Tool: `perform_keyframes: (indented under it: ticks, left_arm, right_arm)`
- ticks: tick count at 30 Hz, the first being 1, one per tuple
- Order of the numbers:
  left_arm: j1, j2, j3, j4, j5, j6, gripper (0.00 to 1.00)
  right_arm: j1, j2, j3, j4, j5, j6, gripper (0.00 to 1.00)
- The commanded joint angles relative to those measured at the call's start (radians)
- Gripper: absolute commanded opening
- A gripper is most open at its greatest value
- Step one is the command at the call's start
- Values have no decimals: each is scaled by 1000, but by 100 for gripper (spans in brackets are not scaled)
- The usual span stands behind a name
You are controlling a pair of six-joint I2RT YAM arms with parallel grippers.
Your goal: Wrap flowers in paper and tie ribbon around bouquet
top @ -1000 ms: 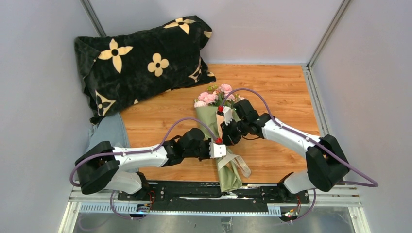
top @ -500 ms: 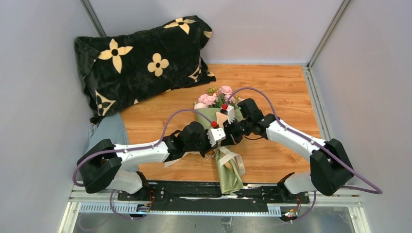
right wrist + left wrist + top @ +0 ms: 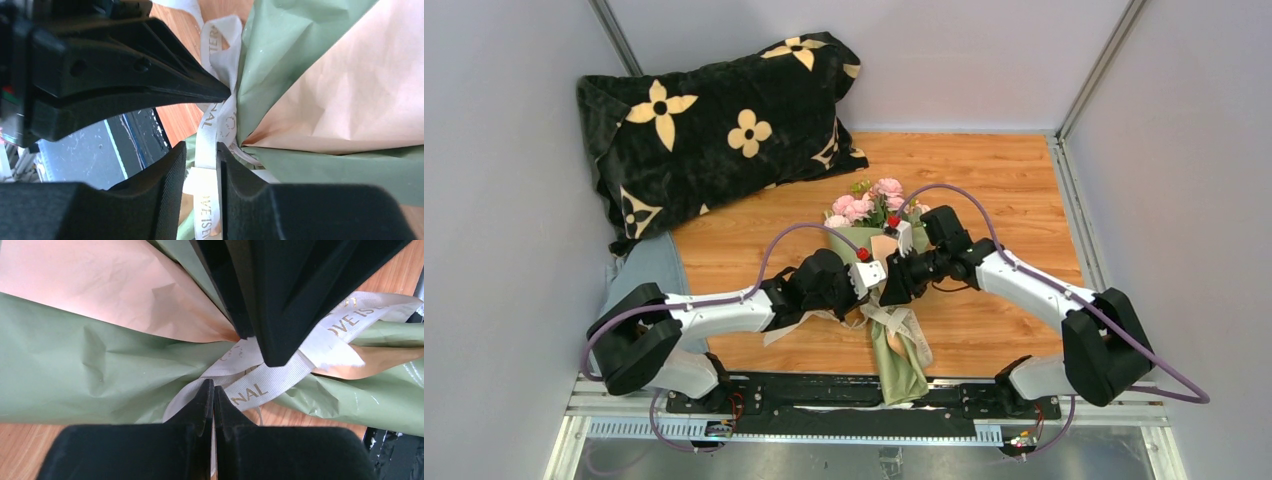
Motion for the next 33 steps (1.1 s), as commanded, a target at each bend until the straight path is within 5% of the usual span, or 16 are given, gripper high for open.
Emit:
perform_keyframes:
  ticks: [1,5,8,17,21,33]
  left_arm:
    - [8,27,-5,39,20,31,0]
    - [8,14,-3,38,72,58,0]
    - [7,-46,-16,22,287,192,0]
    - [5,-39,21,-70,411,333,40]
    - [-26,-2,17,-70,374,410,52]
    - [-44,22,19,-29,241,426,52]
  right_arm:
    - [-57,-9,51,-52,8,-41,35]
    - [-87,-10,61,-54,58,-28,35]
    - [-85,36,48,-44,24,-19,25]
    - [-42,51,11,10,-25,34,35]
    - [-35,56,-21,41,-19,59,36]
    - [-20,84,-44,83,-35,74,37]
